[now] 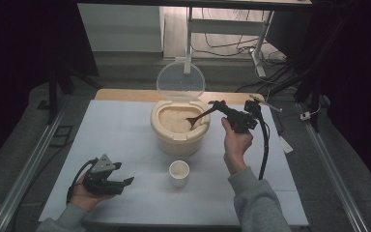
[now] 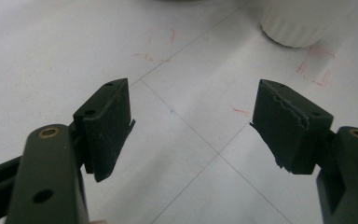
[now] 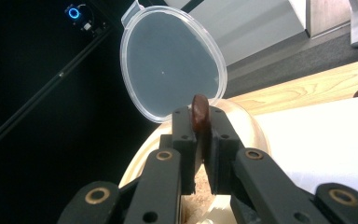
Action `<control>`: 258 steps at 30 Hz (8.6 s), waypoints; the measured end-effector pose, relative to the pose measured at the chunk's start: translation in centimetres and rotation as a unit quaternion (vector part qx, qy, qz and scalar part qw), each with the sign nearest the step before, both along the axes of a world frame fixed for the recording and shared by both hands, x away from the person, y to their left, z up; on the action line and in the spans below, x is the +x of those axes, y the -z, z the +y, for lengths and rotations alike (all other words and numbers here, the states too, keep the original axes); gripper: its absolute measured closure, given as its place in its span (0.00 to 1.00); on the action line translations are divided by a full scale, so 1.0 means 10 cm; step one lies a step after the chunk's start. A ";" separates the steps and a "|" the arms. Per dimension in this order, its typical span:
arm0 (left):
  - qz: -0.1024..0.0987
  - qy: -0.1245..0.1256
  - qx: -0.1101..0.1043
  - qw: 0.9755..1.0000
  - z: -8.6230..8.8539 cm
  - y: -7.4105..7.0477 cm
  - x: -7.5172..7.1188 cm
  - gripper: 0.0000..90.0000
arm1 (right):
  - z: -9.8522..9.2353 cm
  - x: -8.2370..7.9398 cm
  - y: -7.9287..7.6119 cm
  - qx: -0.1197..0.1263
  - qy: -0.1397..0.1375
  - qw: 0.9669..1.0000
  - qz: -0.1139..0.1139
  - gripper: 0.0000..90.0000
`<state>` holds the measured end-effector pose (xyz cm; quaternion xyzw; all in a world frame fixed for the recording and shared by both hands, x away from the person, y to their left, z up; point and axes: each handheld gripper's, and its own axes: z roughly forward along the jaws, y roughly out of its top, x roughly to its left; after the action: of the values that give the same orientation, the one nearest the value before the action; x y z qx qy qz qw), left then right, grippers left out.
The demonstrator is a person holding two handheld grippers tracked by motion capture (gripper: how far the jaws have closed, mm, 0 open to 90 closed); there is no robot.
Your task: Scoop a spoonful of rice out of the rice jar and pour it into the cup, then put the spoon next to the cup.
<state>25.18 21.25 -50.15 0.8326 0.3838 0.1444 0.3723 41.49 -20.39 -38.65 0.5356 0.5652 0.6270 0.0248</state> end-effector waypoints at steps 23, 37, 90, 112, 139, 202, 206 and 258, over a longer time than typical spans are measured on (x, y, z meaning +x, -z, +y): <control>-0.001 0.001 0.004 1.000 -0.01 0.00 0.00 0.31 | -0.18 0.05 0.08 0.081 0.009 0.996 0.043 0.93; -0.003 0.003 0.008 1.000 -0.02 0.00 0.00 0.31 | -0.28 0.03 0.04 0.095 0.012 0.995 0.039 0.93; -0.001 0.001 0.010 1.000 -0.01 0.02 0.02 0.29 | -0.39 -0.53 0.37 0.106 -0.075 0.987 0.091 0.93; 0.000 0.004 0.010 1.000 -0.02 0.02 0.01 0.29 | -0.29 -0.55 0.55 0.056 -0.076 0.991 0.095 0.93; 0.002 0.005 0.012 1.000 -0.02 0.03 0.02 0.29 | -0.08 -0.62 0.41 -0.032 -0.086 0.995 0.040 0.93; 0.005 0.005 0.014 1.000 -0.02 0.04 0.03 0.29 | -0.67 -0.84 0.08 -0.067 -0.113 0.991 -0.023 0.93; 0.004 0.005 0.014 1.000 -0.02 0.04 0.03 0.29 | -0.68 -0.85 0.11 -0.077 -0.123 0.989 -0.015 0.93; 0.008 0.011 0.021 1.000 -0.04 0.06 0.03 0.29 | -0.06 -0.55 0.79 -0.184 -0.257 0.946 0.077 0.85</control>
<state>25.49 20.83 -50.72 0.8455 0.3746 0.1420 0.3530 35.99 -21.01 -46.52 0.4055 0.7890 0.4541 -0.0829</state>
